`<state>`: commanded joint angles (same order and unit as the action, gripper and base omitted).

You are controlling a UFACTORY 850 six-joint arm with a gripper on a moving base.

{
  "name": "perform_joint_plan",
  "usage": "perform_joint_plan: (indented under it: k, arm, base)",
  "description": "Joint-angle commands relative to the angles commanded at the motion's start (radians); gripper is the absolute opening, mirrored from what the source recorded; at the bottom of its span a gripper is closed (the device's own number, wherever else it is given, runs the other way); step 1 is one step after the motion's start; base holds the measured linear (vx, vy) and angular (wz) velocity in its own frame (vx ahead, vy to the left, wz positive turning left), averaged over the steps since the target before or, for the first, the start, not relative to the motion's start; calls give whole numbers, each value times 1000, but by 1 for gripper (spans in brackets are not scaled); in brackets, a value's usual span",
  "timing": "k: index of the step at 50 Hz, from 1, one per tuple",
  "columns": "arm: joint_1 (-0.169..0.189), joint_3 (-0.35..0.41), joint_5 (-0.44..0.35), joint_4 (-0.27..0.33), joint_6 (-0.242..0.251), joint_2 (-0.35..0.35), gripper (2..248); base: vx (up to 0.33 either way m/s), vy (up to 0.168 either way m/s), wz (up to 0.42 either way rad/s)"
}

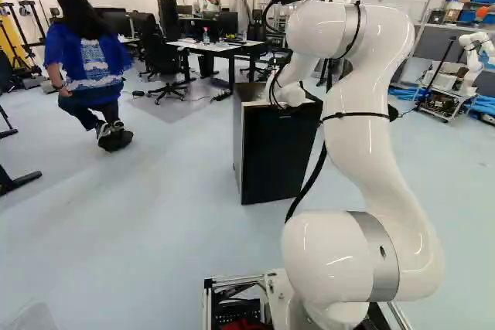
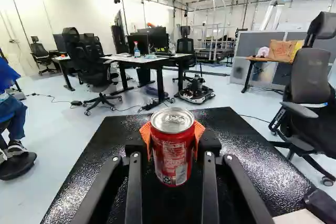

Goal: Grab a drink from the fridge

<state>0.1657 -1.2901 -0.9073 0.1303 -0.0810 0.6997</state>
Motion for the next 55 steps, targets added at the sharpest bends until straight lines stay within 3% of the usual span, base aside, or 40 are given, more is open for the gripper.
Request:
perform_joint_plan:
  k: [27, 55]
  arm:
    - [-8, 55, 2, -6, 4, -45, 99]
    - [-27, 199, 6, -22, 13, -162, 99]
  base:
    - [0, 0, 0]
    - [0, 0, 0]
